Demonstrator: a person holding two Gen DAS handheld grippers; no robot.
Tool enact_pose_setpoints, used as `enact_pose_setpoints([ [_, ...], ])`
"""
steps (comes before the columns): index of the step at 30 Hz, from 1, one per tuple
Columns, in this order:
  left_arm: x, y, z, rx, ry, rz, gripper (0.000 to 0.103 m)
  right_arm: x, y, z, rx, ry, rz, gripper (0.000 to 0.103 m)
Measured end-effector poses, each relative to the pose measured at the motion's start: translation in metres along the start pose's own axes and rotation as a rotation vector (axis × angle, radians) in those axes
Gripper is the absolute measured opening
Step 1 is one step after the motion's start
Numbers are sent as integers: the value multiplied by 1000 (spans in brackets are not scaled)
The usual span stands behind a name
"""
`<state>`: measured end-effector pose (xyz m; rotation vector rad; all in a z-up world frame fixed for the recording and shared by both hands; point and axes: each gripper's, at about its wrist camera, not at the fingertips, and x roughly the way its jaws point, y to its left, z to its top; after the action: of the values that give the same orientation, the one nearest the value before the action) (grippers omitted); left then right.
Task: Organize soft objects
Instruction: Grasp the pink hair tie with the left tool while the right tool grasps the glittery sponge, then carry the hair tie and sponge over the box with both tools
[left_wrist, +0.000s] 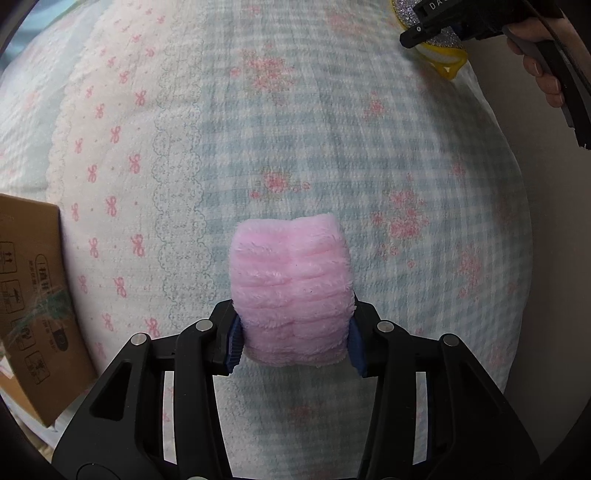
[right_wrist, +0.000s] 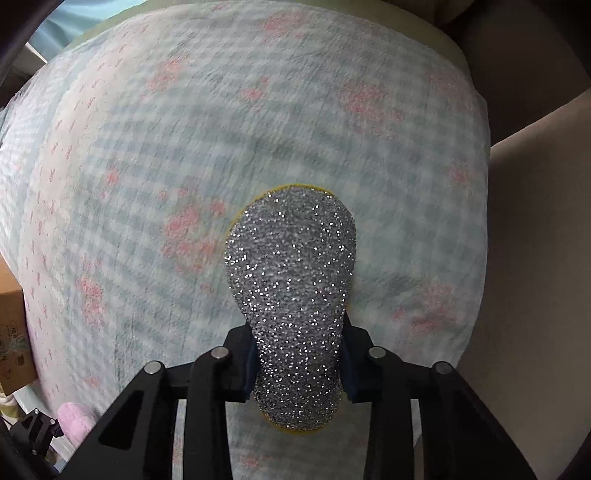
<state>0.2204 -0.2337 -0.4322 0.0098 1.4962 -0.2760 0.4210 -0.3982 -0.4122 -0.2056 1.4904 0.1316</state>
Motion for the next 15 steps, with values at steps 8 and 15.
enact_pose_setpoints([
  [8,-66,5,19,27,-81,-1,41,-56,9,-19,7,-66,10,31],
  [15,-135,12,5,45,-206,11,41,-144,23,-45,-22,-152,2,31],
])
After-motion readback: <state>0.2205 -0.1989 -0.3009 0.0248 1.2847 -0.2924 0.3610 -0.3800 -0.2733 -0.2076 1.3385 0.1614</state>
